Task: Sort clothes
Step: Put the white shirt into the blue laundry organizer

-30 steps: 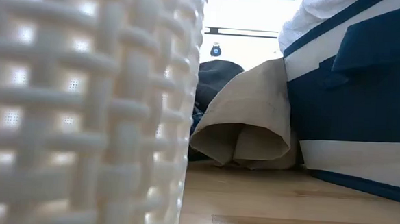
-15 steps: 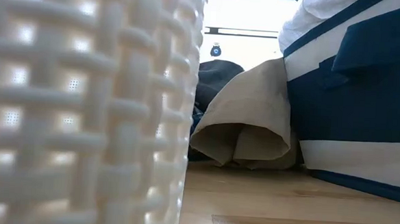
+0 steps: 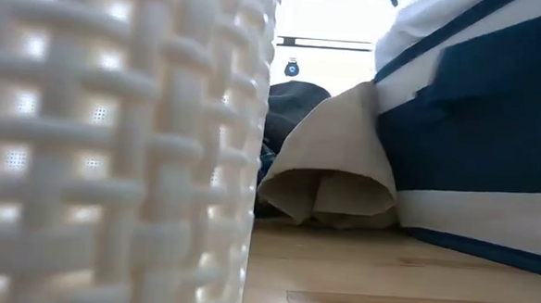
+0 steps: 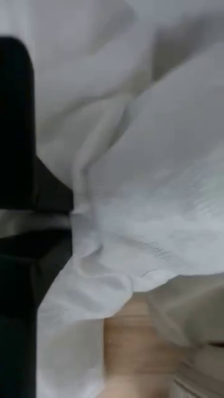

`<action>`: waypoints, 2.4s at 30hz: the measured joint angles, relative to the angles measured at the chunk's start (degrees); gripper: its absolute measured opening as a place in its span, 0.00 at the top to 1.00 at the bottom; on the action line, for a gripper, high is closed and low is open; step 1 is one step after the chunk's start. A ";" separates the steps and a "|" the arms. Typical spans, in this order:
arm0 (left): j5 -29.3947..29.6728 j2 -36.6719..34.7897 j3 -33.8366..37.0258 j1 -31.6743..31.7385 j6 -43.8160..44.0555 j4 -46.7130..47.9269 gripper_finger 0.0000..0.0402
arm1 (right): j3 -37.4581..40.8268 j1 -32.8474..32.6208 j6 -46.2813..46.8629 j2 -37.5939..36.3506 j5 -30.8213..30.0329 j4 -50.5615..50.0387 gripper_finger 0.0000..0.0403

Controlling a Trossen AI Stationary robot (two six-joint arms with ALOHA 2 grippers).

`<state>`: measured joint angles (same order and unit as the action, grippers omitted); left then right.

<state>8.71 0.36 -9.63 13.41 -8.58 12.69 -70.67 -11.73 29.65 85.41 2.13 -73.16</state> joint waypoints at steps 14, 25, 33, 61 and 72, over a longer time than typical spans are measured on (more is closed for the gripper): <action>-0.02 0.00 0.00 0.02 -0.02 0.00 0.96 | -19.25 -2.16 11.82 -1.64 -5.04 -15.87 0.90; -0.02 0.00 0.00 0.00 -0.02 0.01 0.96 | -3.51 -6.29 13.04 -1.43 5.19 -12.71 0.93; -0.02 0.00 0.00 0.01 -0.02 0.00 0.96 | -10.94 -6.22 10.22 -1.51 2.30 -13.95 0.62; -0.01 0.00 0.00 0.00 -0.02 0.01 0.96 | -0.83 4.58 -0.04 -1.66 -0.16 13.12 0.90; -0.02 0.00 0.00 0.01 -0.02 0.02 0.96 | -16.79 -1.40 7.90 -8.18 1.65 9.38 1.00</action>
<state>8.69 0.36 -9.63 13.42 -8.60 12.71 -87.46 -13.13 37.55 77.23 3.78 -63.78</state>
